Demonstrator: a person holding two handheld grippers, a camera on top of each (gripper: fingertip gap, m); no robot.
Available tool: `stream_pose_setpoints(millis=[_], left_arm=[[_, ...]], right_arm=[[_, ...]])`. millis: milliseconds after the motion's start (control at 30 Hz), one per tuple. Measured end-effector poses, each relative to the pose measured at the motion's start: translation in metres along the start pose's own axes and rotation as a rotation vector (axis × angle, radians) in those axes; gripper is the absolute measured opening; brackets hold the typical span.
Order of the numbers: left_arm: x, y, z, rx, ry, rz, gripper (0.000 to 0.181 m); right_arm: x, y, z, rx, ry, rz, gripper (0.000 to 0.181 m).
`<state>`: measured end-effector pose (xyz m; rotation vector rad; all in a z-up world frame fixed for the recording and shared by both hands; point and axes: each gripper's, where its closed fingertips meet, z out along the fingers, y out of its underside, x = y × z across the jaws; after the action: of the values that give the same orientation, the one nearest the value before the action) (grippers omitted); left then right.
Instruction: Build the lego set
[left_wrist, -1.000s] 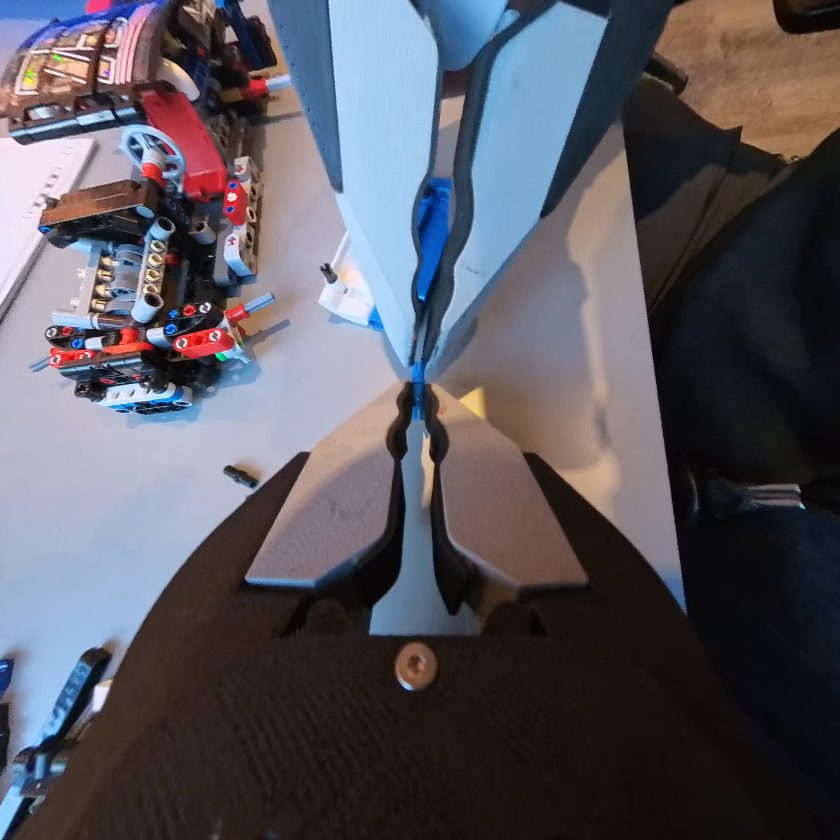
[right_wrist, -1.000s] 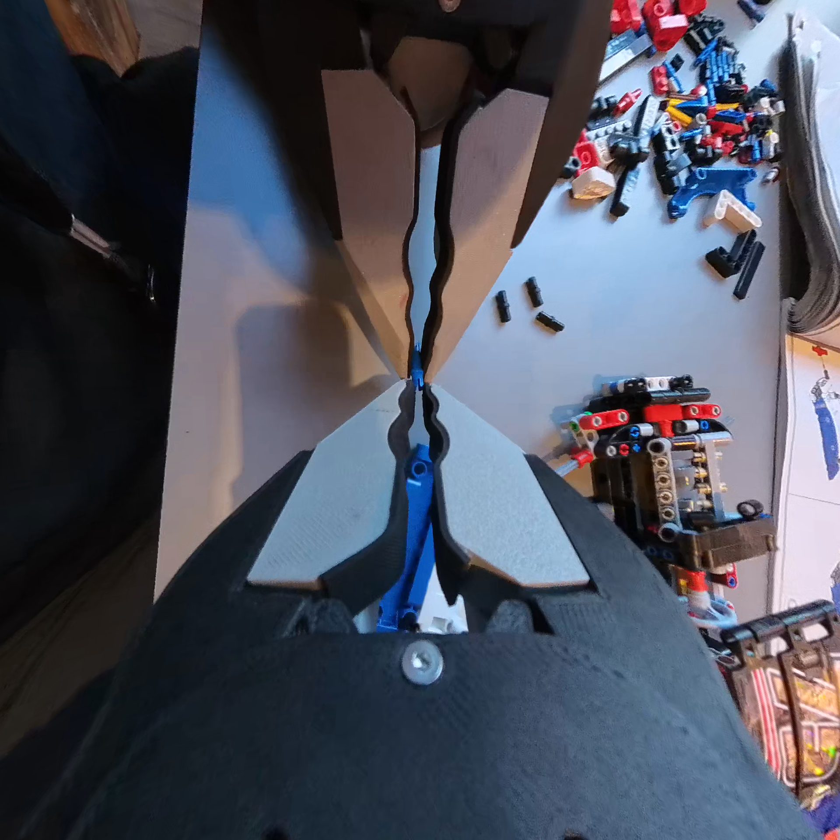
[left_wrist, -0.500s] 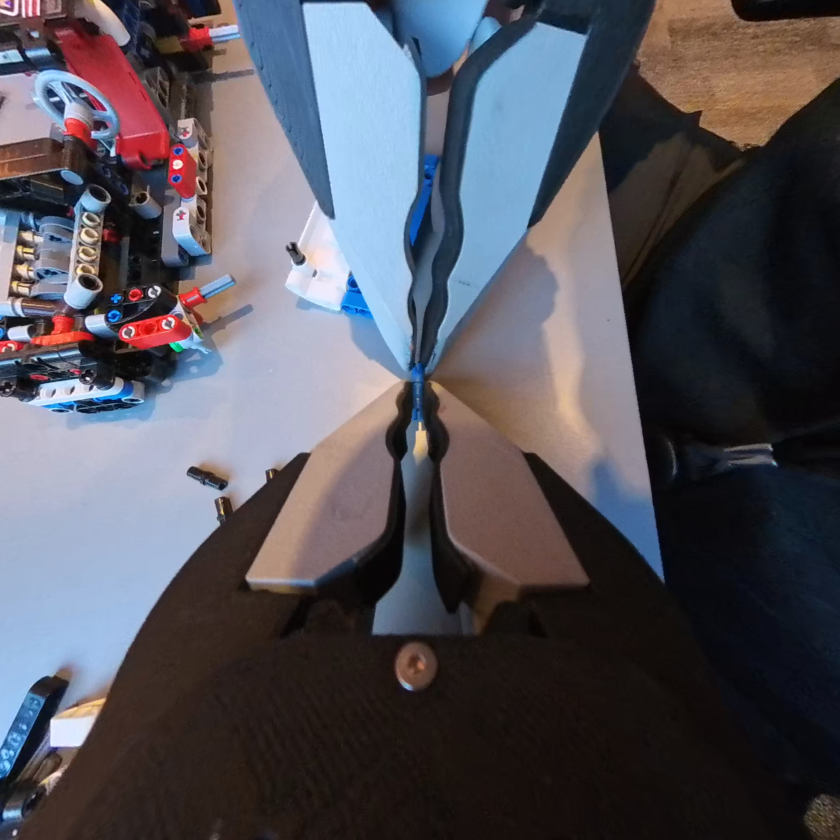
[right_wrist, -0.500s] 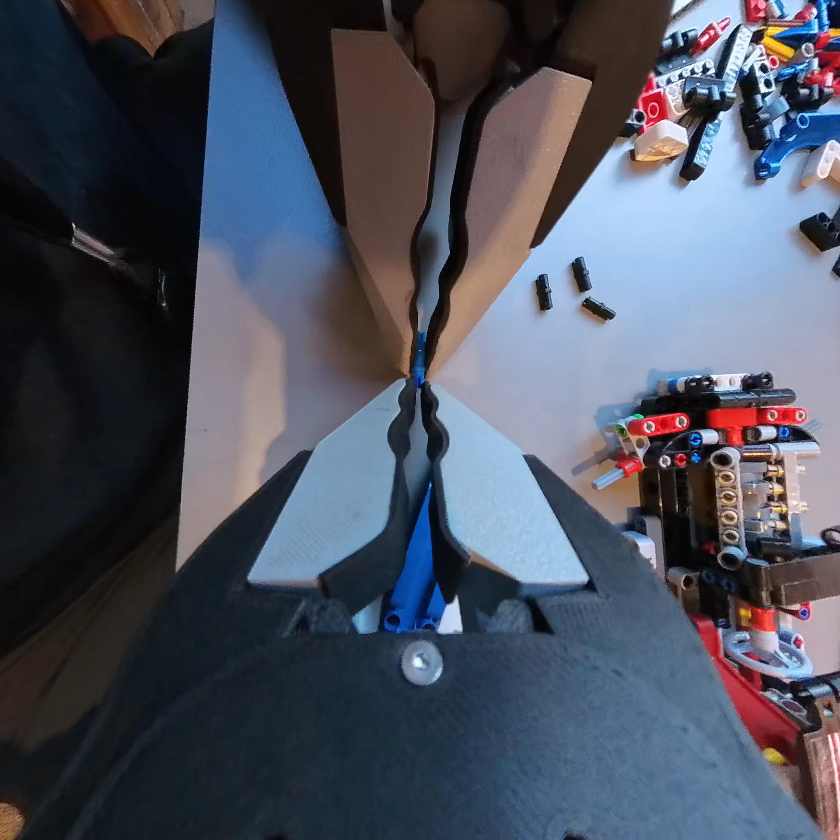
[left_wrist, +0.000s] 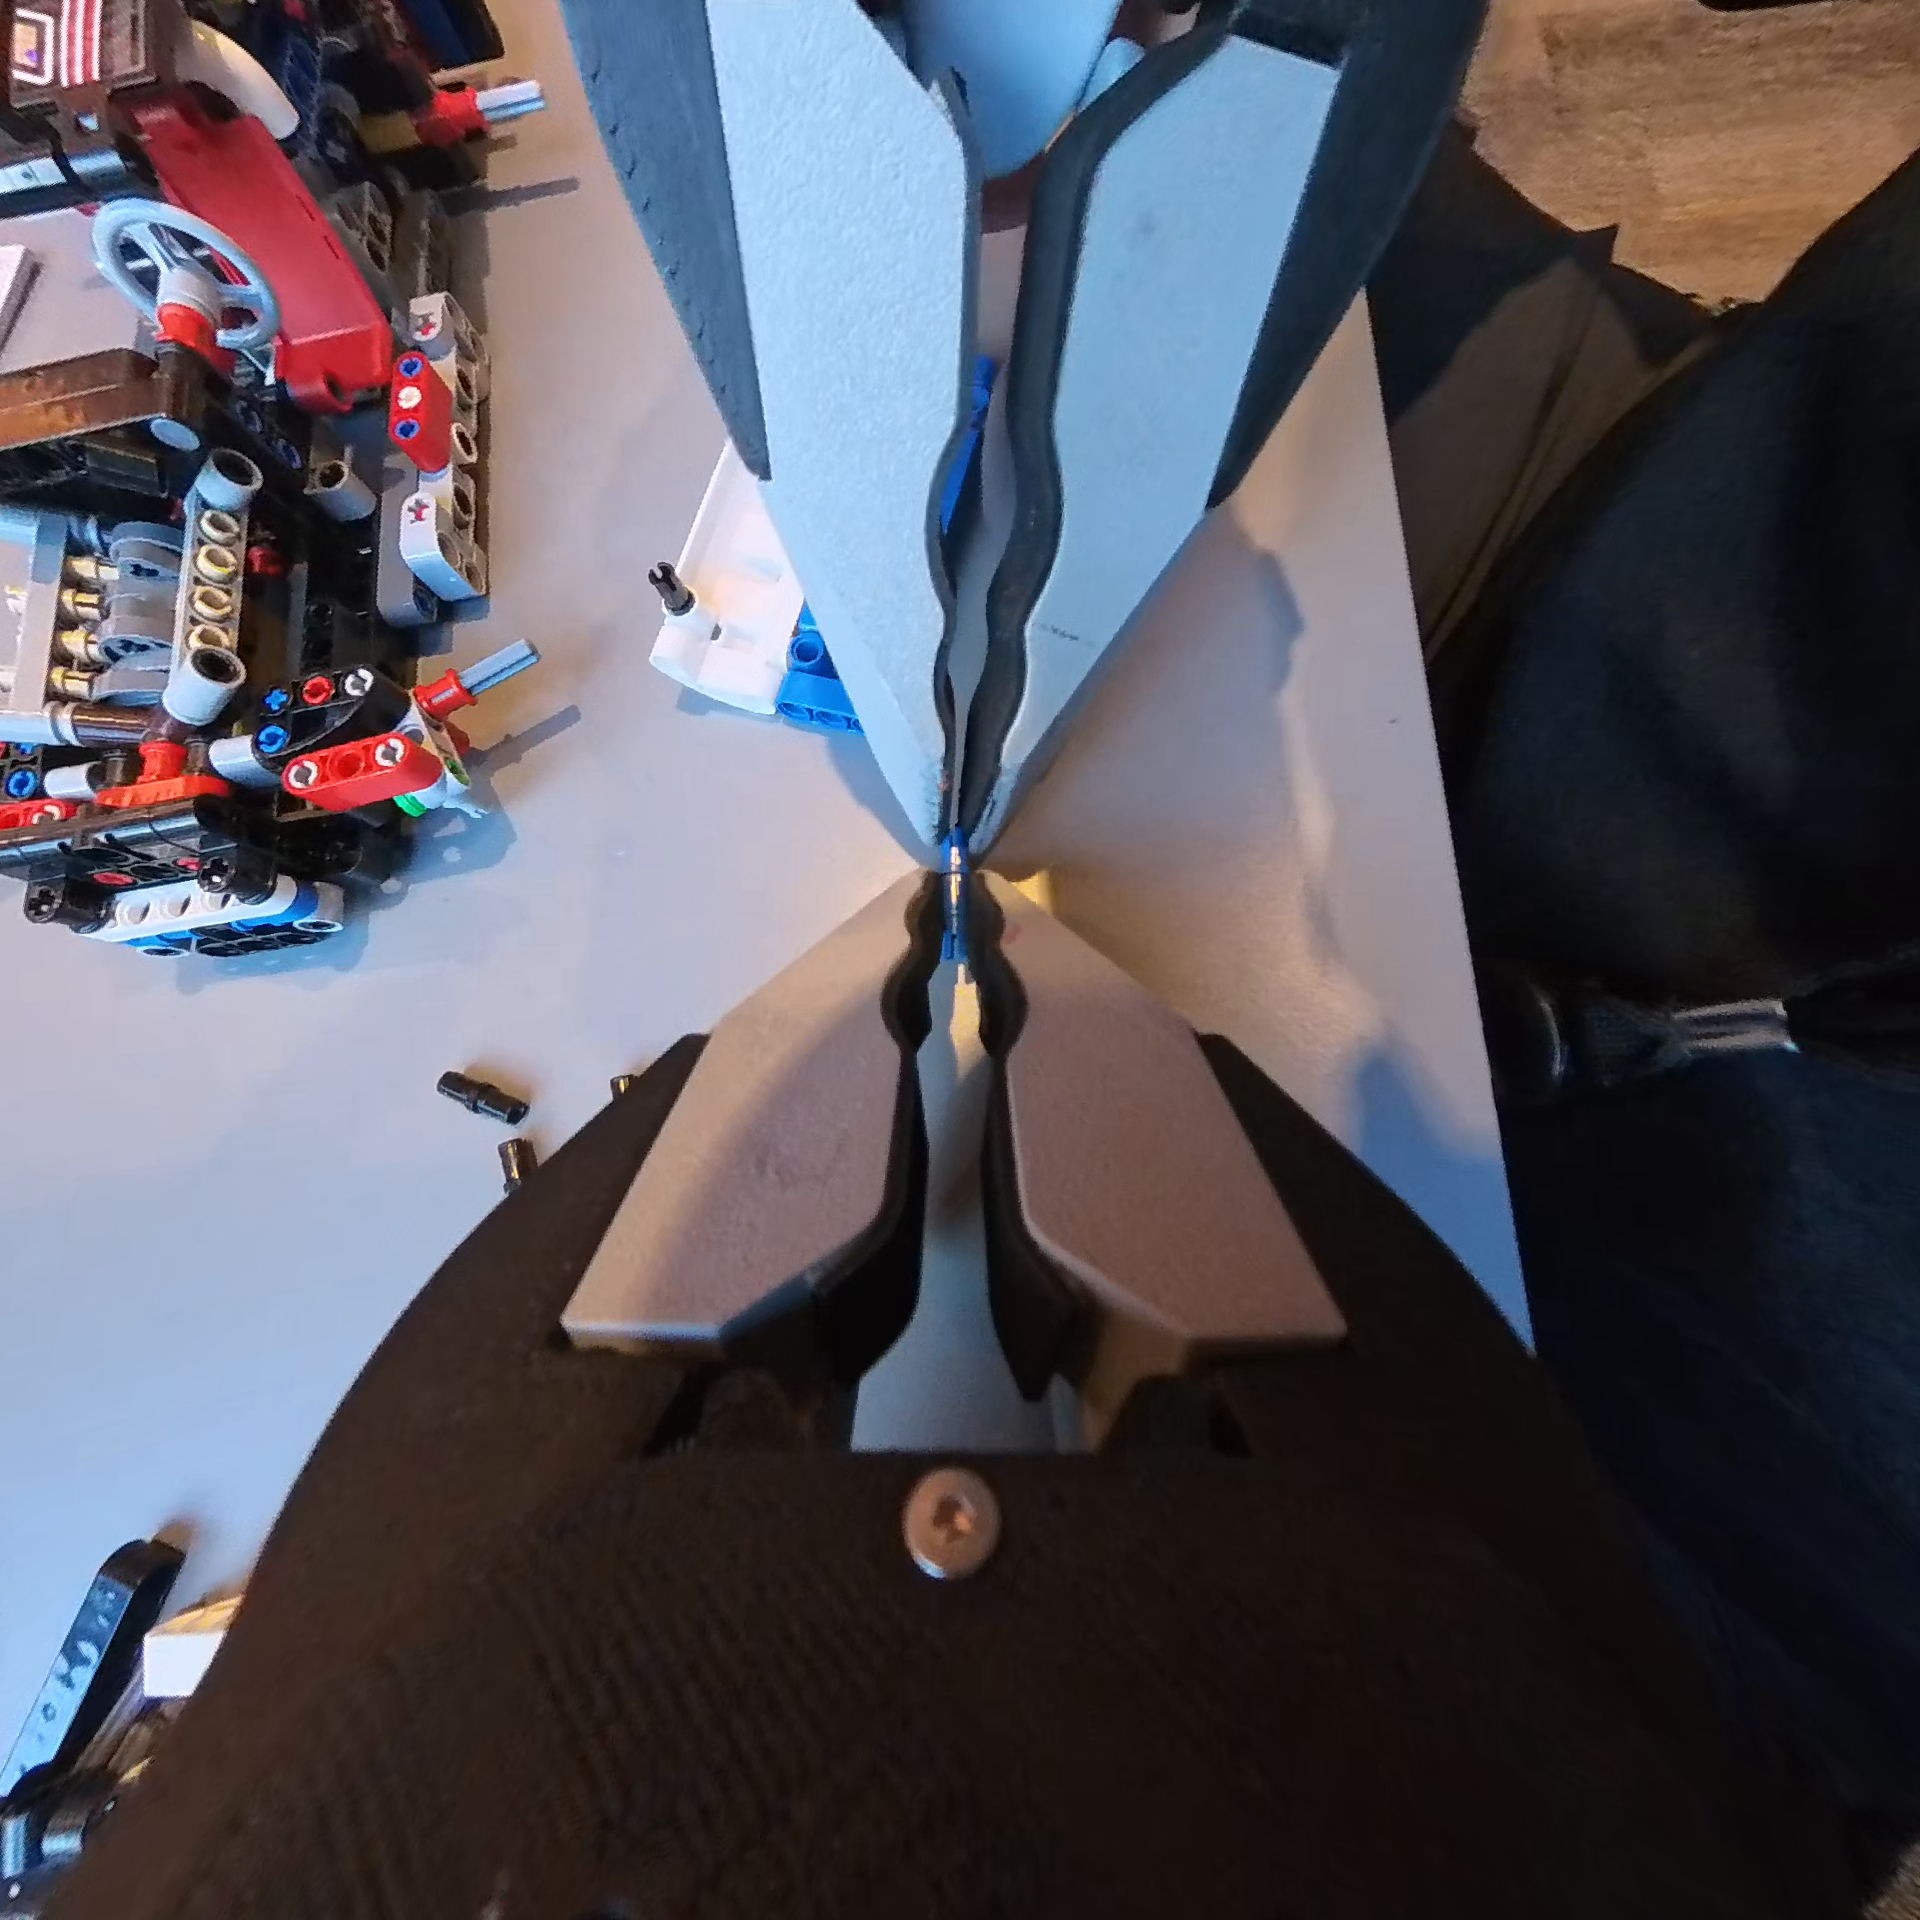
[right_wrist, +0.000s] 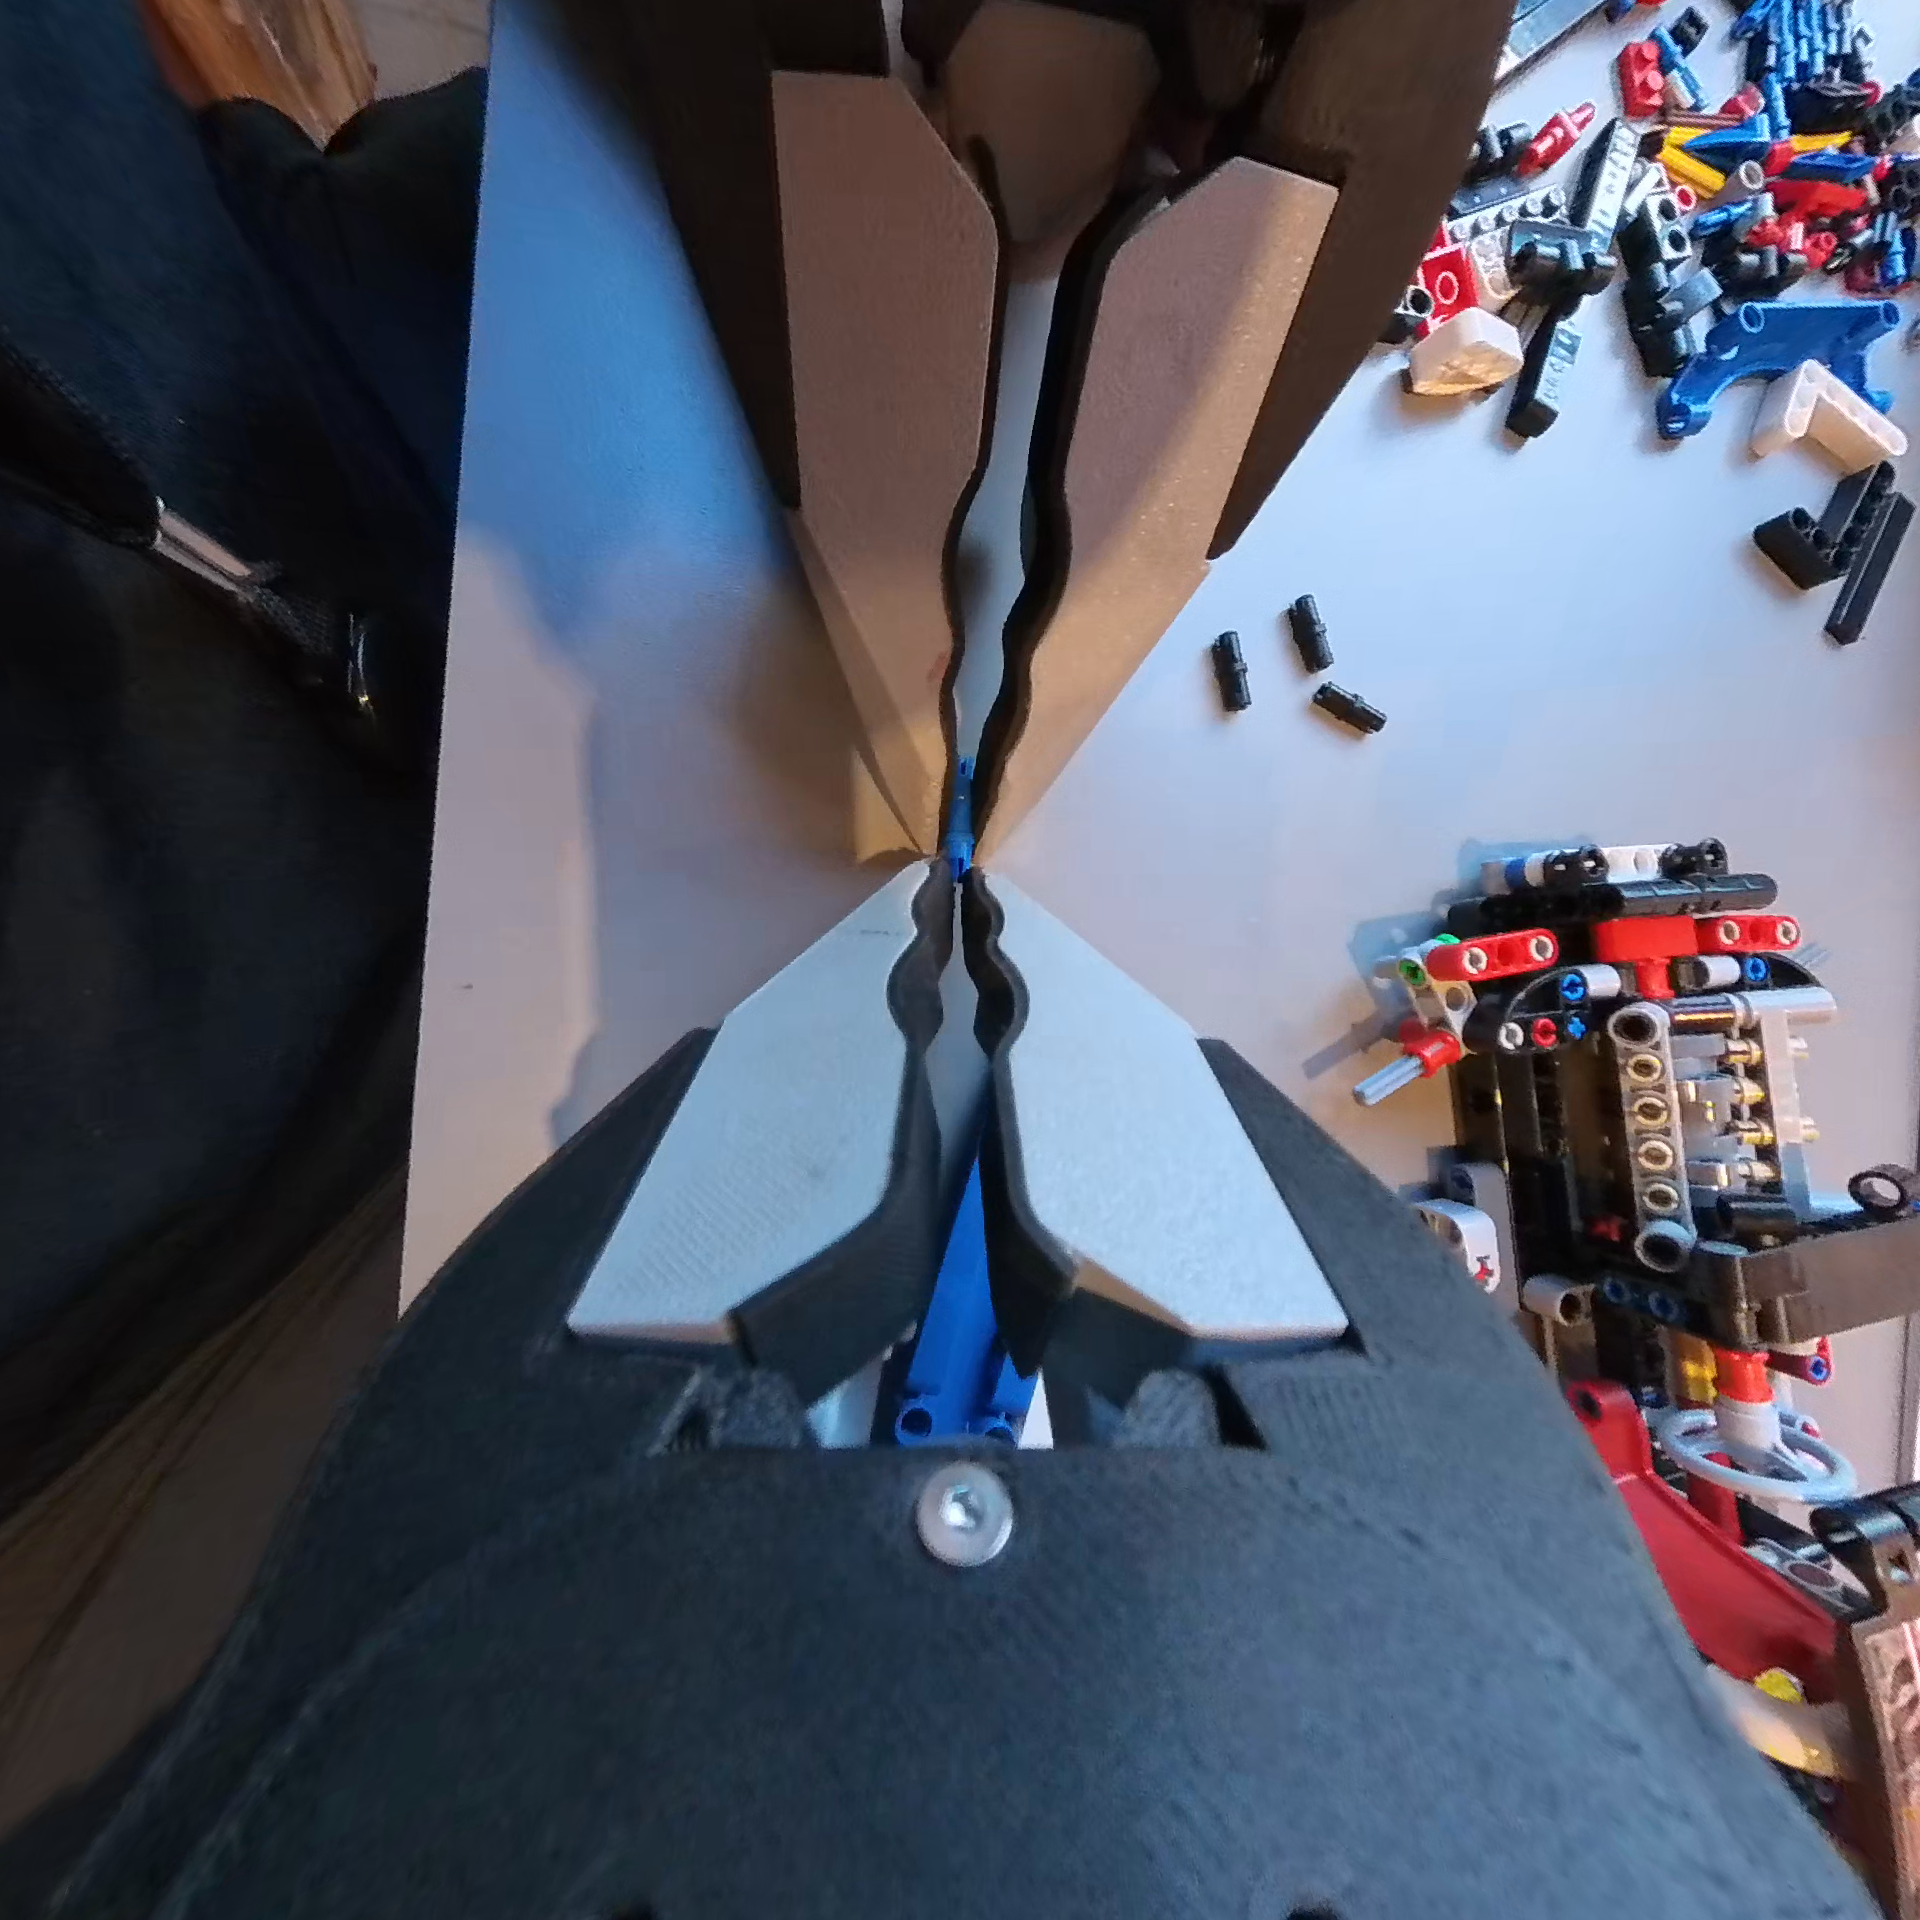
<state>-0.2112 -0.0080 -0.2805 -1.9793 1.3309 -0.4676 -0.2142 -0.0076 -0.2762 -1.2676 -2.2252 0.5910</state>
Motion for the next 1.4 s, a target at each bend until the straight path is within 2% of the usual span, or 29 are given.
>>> stream_pose_setpoints(millis=[33,167,200,267,300,367,433,467,633,767,933,1067,1133,1233,1400], left_arm=[[-0.001,0.000,0.000,-0.001,-0.003,-0.004,0.001],[-0.002,-0.001,0.000,0.007,-0.002,-0.018,0.001],[-0.003,0.000,0.000,0.004,-0.003,-0.024,0.001],[-0.003,0.000,0.000,0.004,0.008,-0.039,0.001],[-0.004,0.000,0.000,0.004,0.013,-0.051,0.001],[-0.008,0.000,0.000,0.005,0.010,-0.080,0.001],[-0.012,-0.003,0.000,0.020,0.007,-0.093,0.001],[-0.015,-0.005,0.000,0.028,0.001,-0.100,0.001],[-0.033,-0.005,0.004,0.008,-0.038,-0.137,0.001],[-0.040,-0.004,0.009,-0.010,-0.038,-0.136,0.001],[-0.044,-0.005,0.010,-0.004,-0.013,-0.153,0.001],[-0.045,-0.005,0.011,-0.001,-0.007,-0.166,0.001],[-0.045,-0.006,0.011,-0.001,-0.008,-0.162,0.001],[-0.043,-0.007,0.012,0.001,0.008,-0.166,0.001],[-0.042,-0.007,0.012,0.002,0.017,-0.162,0.001]], right_arm=[[0.001,0.000,0.000,0.004,-0.001,0.015,0.001],[0.002,-0.003,-0.003,0.055,-0.031,0.165,0.000],[0.005,-0.006,-0.008,0.084,-0.007,0.194,0.003],[0.015,-0.009,-0.025,0.149,0.073,0.242,0.022],[0.020,-0.007,-0.035,0.169,0.106,0.265,0.022],[0.040,0.008,-0.054,0.170,0.196,0.312,0.024],[0.051,0.027,-0.062,0.148,0.199,0.343,0.020],[0.052,0.032,-0.061,0.141,0.157,0.360,0.015],[0.052,0.050,-0.029,0.042,0.003,0.319,0.022],[0.048,0.043,-0.018,0.063,-0.091,0.257,0.006],[0.050,0.039,-0.020,0.079,-0.099,0.228,0.014],[0.046,0.035,-0.017,0.078,-0.163,0.248,0.015],[0.044,0.037,-0.013,0.051,-0.170,0.237,0.013],[0.043,0.030,-0.013,0.089,-0.172,0.231,0.005],[0.040,0.028,-0.011,0.105,-0.167,0.213,0.005]])
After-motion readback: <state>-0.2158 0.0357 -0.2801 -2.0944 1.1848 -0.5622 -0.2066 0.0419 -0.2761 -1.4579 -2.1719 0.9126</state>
